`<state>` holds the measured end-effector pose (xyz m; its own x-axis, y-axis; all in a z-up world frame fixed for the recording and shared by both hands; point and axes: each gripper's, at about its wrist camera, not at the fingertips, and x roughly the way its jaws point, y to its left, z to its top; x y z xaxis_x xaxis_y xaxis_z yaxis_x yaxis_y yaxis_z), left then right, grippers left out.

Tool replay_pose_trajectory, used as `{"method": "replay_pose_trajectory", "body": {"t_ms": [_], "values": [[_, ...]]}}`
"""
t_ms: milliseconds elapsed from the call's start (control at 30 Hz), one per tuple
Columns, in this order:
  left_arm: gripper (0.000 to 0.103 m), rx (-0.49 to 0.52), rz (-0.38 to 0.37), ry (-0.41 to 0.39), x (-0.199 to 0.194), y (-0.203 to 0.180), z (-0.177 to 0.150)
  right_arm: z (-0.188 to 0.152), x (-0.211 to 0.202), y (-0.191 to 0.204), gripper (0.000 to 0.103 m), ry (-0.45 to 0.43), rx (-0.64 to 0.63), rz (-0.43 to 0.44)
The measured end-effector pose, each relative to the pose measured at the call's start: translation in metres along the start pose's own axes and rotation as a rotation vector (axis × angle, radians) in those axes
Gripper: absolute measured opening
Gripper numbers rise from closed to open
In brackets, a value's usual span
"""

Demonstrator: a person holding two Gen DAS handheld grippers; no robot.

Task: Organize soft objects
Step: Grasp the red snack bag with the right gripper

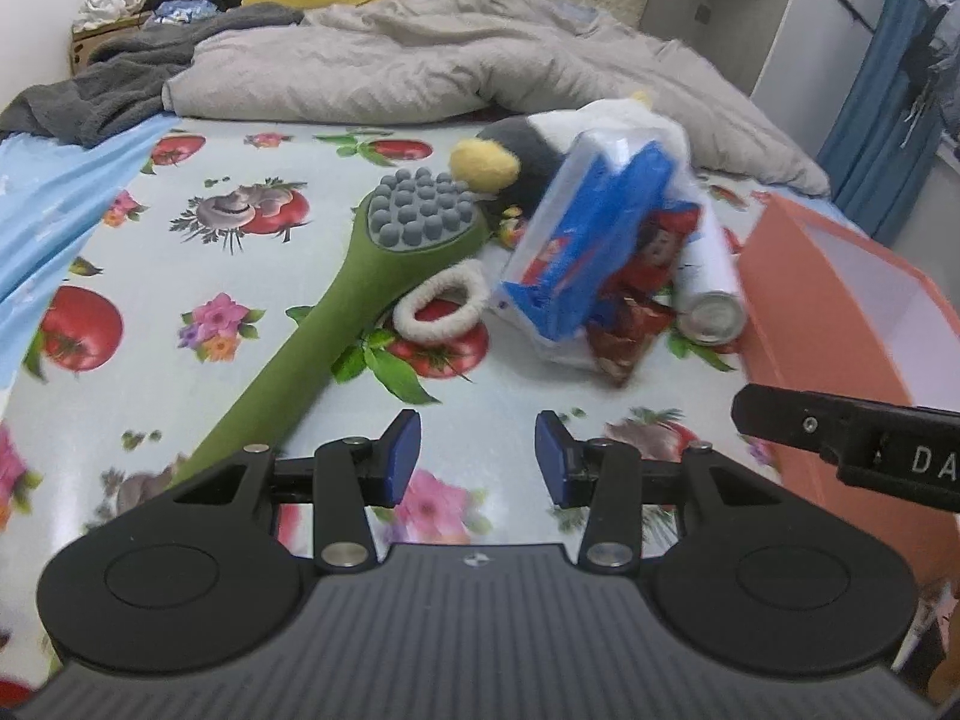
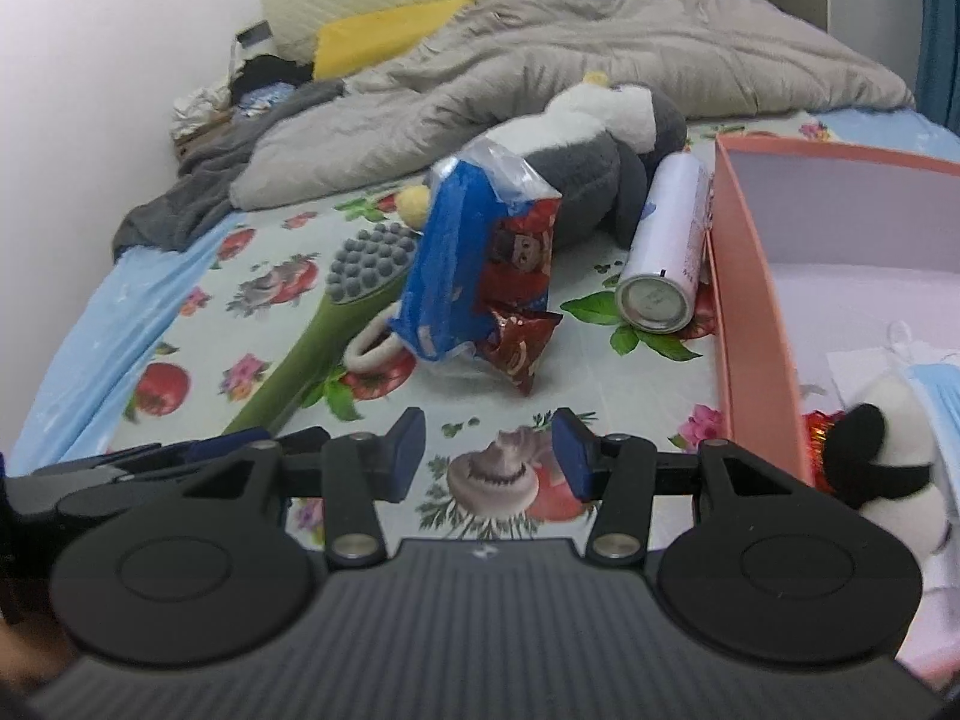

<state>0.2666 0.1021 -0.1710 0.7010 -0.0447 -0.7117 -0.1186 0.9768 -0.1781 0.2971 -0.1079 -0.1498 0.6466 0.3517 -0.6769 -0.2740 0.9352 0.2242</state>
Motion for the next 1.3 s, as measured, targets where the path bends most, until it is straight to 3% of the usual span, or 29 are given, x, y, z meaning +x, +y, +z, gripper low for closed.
{"method": "replay_pose_trajectory", "body": {"t_ms": [400,567,1000,1100,1300], "values": [[0.047,0.079,0.012,-0.007,0.083,0.017,0.037,0.026,0.066,-0.009,0.049,0.01,0.104,-0.077],[0.047,0.123,-0.016,-0.042,0.096,0.017,0.045,0.031,0.078,-0.014,0.048,0.005,0.147,-0.083],[0.047,0.185,-0.02,-0.011,0.132,0.015,0.044,0.032,0.104,-0.014,0.048,0.041,0.171,-0.076],[0.047,0.206,-0.017,-0.014,0.136,0.015,0.044,0.032,0.108,-0.013,0.04,0.045,0.173,-0.085],[0.028,0.231,0.002,0.02,0.143,0.011,0.046,0.034,0.106,-0.015,0.032,0.036,0.172,-0.091]]}}
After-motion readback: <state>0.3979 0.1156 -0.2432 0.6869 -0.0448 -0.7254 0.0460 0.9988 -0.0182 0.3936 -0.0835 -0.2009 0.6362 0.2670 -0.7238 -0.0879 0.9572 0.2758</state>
